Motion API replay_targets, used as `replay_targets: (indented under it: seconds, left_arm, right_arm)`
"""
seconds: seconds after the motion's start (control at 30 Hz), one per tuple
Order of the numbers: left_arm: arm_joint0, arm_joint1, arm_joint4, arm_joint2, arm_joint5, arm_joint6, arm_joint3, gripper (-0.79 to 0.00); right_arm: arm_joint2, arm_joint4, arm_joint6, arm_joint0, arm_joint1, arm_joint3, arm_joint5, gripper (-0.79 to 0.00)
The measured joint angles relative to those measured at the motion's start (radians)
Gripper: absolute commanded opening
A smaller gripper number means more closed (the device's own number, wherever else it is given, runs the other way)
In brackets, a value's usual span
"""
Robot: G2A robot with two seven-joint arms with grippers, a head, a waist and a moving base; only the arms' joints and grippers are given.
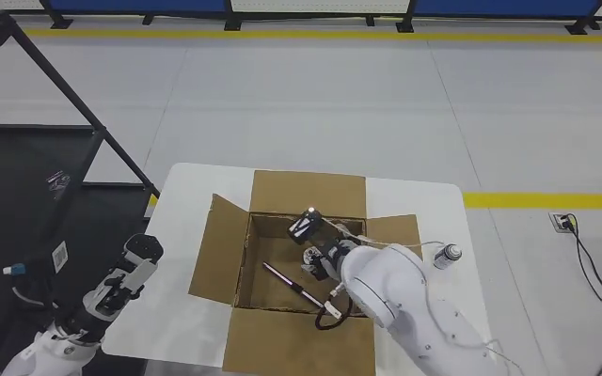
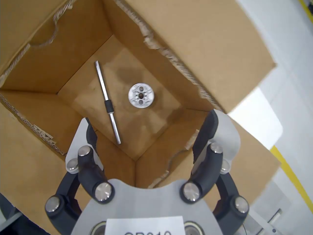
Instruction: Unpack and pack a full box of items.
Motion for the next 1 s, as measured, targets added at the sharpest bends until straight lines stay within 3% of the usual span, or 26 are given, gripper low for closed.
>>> replay_targets:
  seconds: [0.47, 0.5, 0.53, 0.6, 0.77, 1.0]
  left_arm:
    - [0.000, 0.000, 0.000, 0.000, 0.000, 0.000, 0.000, 0.000]
    - [0.000, 0.000, 0.000, 0.000, 0.000, 0.000, 0.000, 0.000]
    - [0.000, 0.000, 0.000, 0.000, 0.000, 0.000, 0.000, 0.000]
    - [0.000, 0.000, 0.000, 0.000, 0.000, 0.000, 0.000, 0.000]
    - [0.000, 0.000, 0.000, 0.000, 0.000, 0.000, 0.000, 0.000]
    - [0.000, 0.000, 0.000, 0.000, 0.000, 0.000, 0.000, 0.000]
  right_arm:
    - [-0.174, 0.104, -0.226, 0.166, -0.125, 0.545, 0.226, 0.000]
    - [-0.181, 0.117, -0.241, 0.176, -0.135, 0.583, 0.233, -0.376]
    - [-0.184, 0.130, -0.250, 0.183, -0.142, 0.609, 0.231, -0.563]
    - [-0.189, 0.162, -0.266, 0.199, -0.158, 0.667, 0.222, -0.785]
    - [-0.207, 0.193, -0.291, 0.232, -0.189, 0.758, 0.206, -0.785]
    - [-0.189, 0.171, -0.270, 0.235, -0.195, 0.721, 0.218, -0.785]
